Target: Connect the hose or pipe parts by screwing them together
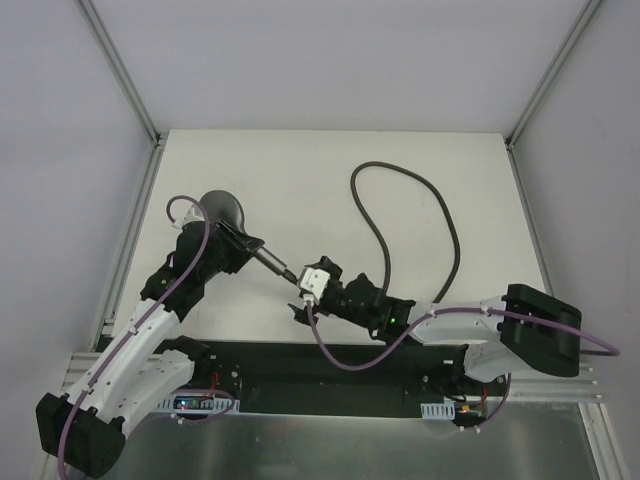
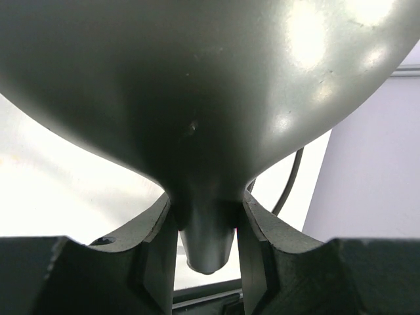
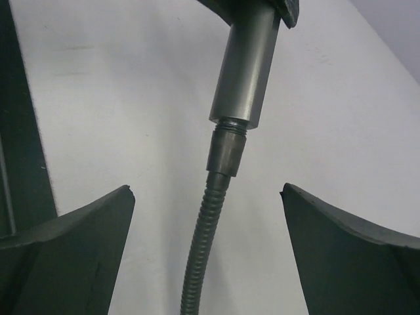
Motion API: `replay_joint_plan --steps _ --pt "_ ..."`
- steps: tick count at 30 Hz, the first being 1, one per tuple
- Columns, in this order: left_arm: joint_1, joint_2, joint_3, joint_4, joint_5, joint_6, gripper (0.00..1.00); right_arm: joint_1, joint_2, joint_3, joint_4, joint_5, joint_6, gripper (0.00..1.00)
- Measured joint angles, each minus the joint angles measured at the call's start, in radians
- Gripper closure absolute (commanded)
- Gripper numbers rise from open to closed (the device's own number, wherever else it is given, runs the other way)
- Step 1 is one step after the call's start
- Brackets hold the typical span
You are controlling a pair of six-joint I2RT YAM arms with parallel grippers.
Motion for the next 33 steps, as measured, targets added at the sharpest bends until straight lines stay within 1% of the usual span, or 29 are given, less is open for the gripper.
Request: replay_joint_plan --steps 3,7,10,11,13,14,16,17,20,23,25,26,30,32,33 --pt "0.0 0.02 0.038 -0.064 -0.001 -0.023 1.0 0.053 0.036 0.03 -0.033 0.129 -0.122 0.11" --pt "0.0 0.023 0.061 -0.123 -0.001 -0.045 1.0 0.098 0.134 0.116 -0.05 0.26 -0.252 0.16" --pt "0.0 0.021 0.067 -0.154 -0.002 -0.055 1.0 0.114 0.189 0.161 -0.052 0.307 -0.303 0.26" --pt "0.0 0.019 0.068 -0.165 -0.002 -0.056 1.0 0.118 0.204 0.173 -0.053 0.315 -0.316 0.35" --pt "0.0 0.016 0.068 -0.174 -0.002 -0.063 1.0 0.128 0.229 0.198 -0.06 0.336 -0.341 0.47" --pt "0.0 0.015 0.068 -0.175 -0.002 -0.064 1.0 0.13 0.238 0.208 -0.061 0.342 -0.354 0.61" --pt "0.0 0.01 0.068 -0.185 -0.002 -0.07 1.0 0.137 0.254 0.23 -0.065 0.358 -0.37 0.74" --pt "0.0 0.008 0.068 -0.188 -0.002 -0.074 1.0 0.14 0.258 0.238 -0.068 0.365 -0.37 0.86" --pt "0.003 0.004 0.069 -0.192 -0.008 -0.103 1.0 0.135 0.256 0.242 -0.062 0.4 -0.323 0.99" --pt "0.003 0.004 0.07 -0.18 -0.008 -0.098 1.0 0.109 0.232 0.237 -0.073 0.346 -0.245 0.99" --pt "0.003 -0.01 0.064 -0.159 0.002 -0.086 1.0 0.077 0.204 0.222 -0.079 0.273 -0.171 0.99" --pt "0.003 -0.026 0.053 -0.133 0.011 -0.074 1.0 0.049 0.186 0.21 -0.076 0.213 -0.126 0.99" --pt "0.001 -0.154 -0.068 0.059 0.051 -0.017 1.0 -0.101 0.143 0.166 -0.026 -0.089 0.093 0.99" --pt "0.001 -0.22 -0.156 0.19 0.071 0.019 1.0 -0.163 0.145 0.15 0.015 -0.225 0.201 0.99" --pt "0.001 -0.248 -0.203 0.259 0.084 0.032 1.0 -0.184 0.148 0.142 0.036 -0.269 0.24 0.99"
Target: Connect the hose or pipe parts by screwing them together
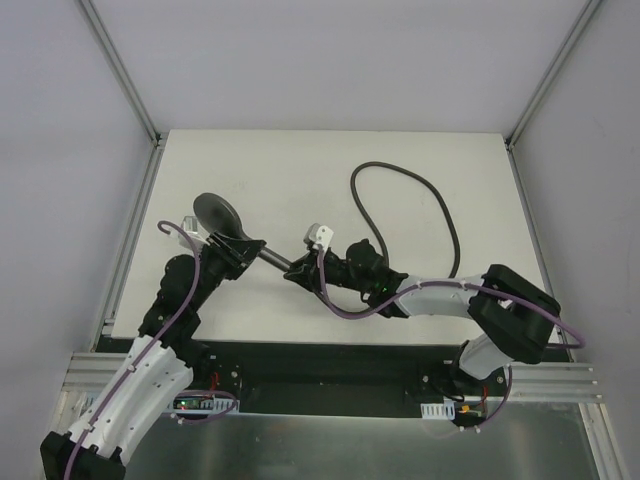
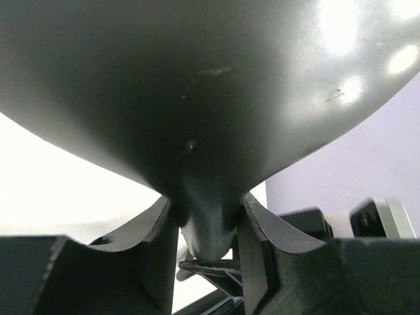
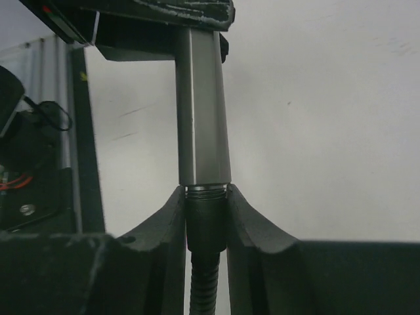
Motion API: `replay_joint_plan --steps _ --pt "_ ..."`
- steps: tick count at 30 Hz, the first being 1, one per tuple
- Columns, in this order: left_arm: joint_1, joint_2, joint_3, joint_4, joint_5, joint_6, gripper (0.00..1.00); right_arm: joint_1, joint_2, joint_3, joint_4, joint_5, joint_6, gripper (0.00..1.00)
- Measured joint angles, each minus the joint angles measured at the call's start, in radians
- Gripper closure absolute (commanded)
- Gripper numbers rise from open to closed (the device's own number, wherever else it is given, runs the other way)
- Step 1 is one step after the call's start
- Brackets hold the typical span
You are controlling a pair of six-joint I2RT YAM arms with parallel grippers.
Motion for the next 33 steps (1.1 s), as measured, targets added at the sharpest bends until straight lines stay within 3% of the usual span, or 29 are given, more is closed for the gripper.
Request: replay_joint_plan --steps 5,9,10,12,13,16,19,24,28,33 --pt "0.001 -0.037 -0.156 0.246 0.048 0.047 1.0 -0.112 0.109 -0.052 0.225 -0.264 0.296 0.99" --pt "0.001 0.005 -0.201 0.326 0.07 0.065 1.0 -0.177 0.232 -0.053 0.369 -0.436 0.521 0.97" --pt "0.002 0.01 -0.212 0.338 0.074 0.065 1.0 -0.182 0.245 -0.053 0.38 -0.455 0.547 0.79" --pt "0.001 0.012 -0.217 0.344 0.079 0.064 1.0 -0.188 0.258 -0.054 0.397 -0.482 0.593 0.63" --pt "0.001 0.012 -0.217 0.344 0.079 0.063 1.0 -0.19 0.259 -0.056 0.405 -0.486 0.608 0.45" --pt "-0.002 0.02 -0.184 0.284 0.077 0.076 1.0 -0.205 0.255 -0.078 0.435 -0.462 0.638 0.18" --pt "-0.006 0.053 -0.117 0.166 0.04 0.076 1.0 -0.222 0.209 -0.127 0.433 -0.414 0.603 0.0" --pt "-0.006 0.107 0.011 -0.025 -0.033 0.054 1.0 -0.162 0.032 -0.149 0.247 -0.253 0.391 0.04" --pt "-0.006 0.159 0.111 -0.155 -0.075 0.032 1.0 -0.009 -0.094 -0.114 0.039 -0.03 0.134 0.03" --pt "-0.006 0.224 0.214 -0.291 -0.103 -0.004 1.0 0.176 -0.105 -0.035 -0.105 0.262 -0.149 0.04"
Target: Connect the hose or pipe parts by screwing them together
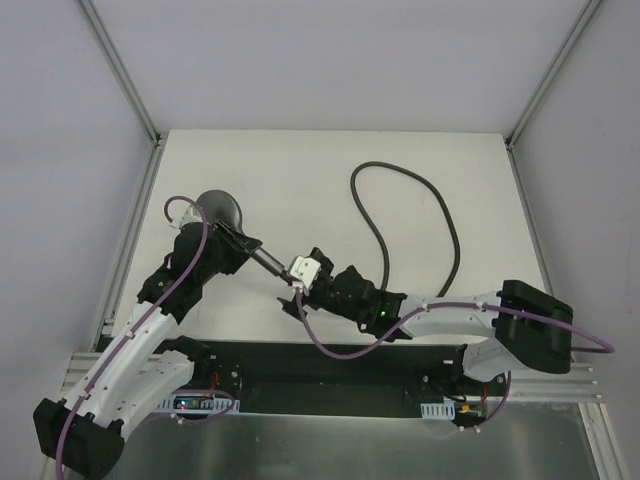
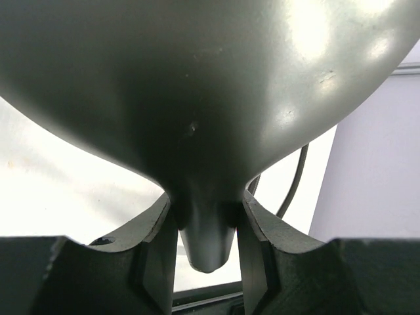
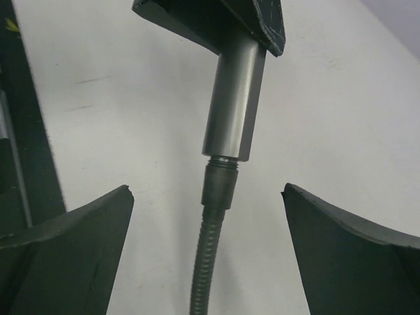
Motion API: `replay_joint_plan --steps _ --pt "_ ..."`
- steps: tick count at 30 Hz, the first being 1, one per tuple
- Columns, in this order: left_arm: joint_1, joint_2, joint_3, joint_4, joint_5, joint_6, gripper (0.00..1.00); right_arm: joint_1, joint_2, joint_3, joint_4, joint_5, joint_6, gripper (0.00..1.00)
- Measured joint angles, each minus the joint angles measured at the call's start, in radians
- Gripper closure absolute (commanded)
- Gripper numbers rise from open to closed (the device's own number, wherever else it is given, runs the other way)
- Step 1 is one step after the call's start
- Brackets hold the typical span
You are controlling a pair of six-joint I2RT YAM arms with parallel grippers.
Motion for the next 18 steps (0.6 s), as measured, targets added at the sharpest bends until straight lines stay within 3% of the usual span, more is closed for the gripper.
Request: replay_joint_plan --steps 6,9,10,18 --pt "0.0 0.02 0.047 -0.091 0.0 -0.04 1.0 0.096 0.104 0.095 -0.076 0.246 -0.232 0.19" --pt "0.0 0.019 0.049 -0.118 0.0 -0.054 1.0 0.122 0.159 0.125 -0.089 0.314 -0.298 0.4" --pt "0.0 0.019 0.049 -0.129 0.001 -0.058 1.0 0.127 0.172 0.13 -0.094 0.33 -0.315 0.52" --pt "0.001 0.005 0.049 -0.144 0.002 -0.093 1.0 0.143 0.203 0.158 -0.112 0.397 -0.344 0.96"
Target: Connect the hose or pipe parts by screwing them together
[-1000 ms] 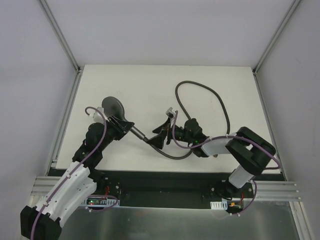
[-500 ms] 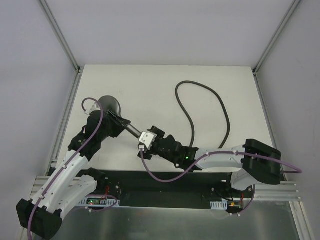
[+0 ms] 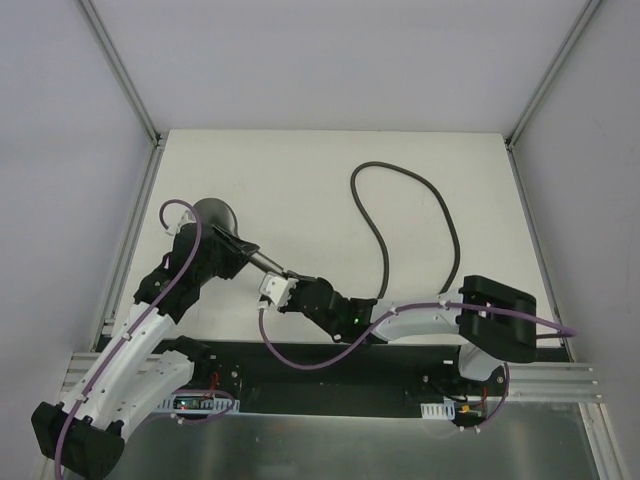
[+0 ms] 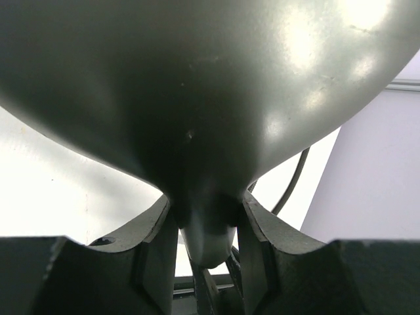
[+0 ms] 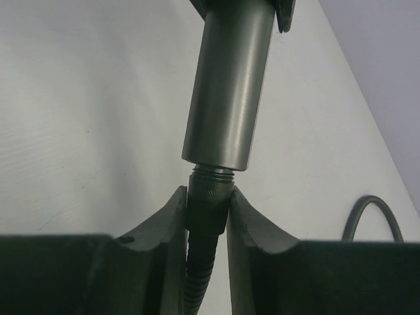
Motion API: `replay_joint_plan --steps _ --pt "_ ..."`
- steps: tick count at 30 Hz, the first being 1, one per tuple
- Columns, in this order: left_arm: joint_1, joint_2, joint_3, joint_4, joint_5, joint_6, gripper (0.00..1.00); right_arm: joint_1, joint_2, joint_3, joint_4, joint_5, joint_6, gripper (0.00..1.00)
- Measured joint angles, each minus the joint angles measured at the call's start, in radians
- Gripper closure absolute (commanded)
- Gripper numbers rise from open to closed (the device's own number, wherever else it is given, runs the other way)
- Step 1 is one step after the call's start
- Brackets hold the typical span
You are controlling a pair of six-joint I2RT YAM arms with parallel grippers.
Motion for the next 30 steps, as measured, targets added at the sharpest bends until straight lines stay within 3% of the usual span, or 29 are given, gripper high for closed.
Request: replay_joint_plan --steps 5,8,15,23,24,26,27,30 --pt "0.0 -0.015 -0.004 0.004 0.003 -0.004 1.0 -0.038 -0.021 -0.008 -0.004 -0.075 0.09 0.99" --pt "0.0 -0.062 -0.052 0.066 0.014 -0.004 1.0 -0.106 -0.061 -0.045 0.019 -0.221 0.193 0.99" --pt "0.0 -0.198 -0.273 0.372 0.081 -0.002 1.0 -0.318 -0.088 -0.174 0.221 -0.674 0.504 0.99" --pt "0.0 -0.155 -0.465 0.762 0.164 0.072 1.0 -0.481 0.093 -0.241 0.547 -1.017 0.901 0.99" --pt "0.0 -0.143 -0.475 0.784 0.171 0.075 1.0 -0.489 0.109 -0.244 0.566 -1.04 0.932 0.87" --pt "0.0 -0.135 -0.484 0.803 0.183 0.077 1.0 -0.496 0.118 -0.257 0.594 -1.063 0.975 0.71" --pt "0.0 -0.135 -0.483 0.804 0.187 0.078 1.0 -0.497 0.118 -0.262 0.605 -1.065 0.985 0.53" --pt "-0.001 -0.136 -0.45 0.738 0.18 0.095 1.0 -0.499 0.114 -0.278 0.637 -1.042 1.002 0.31"
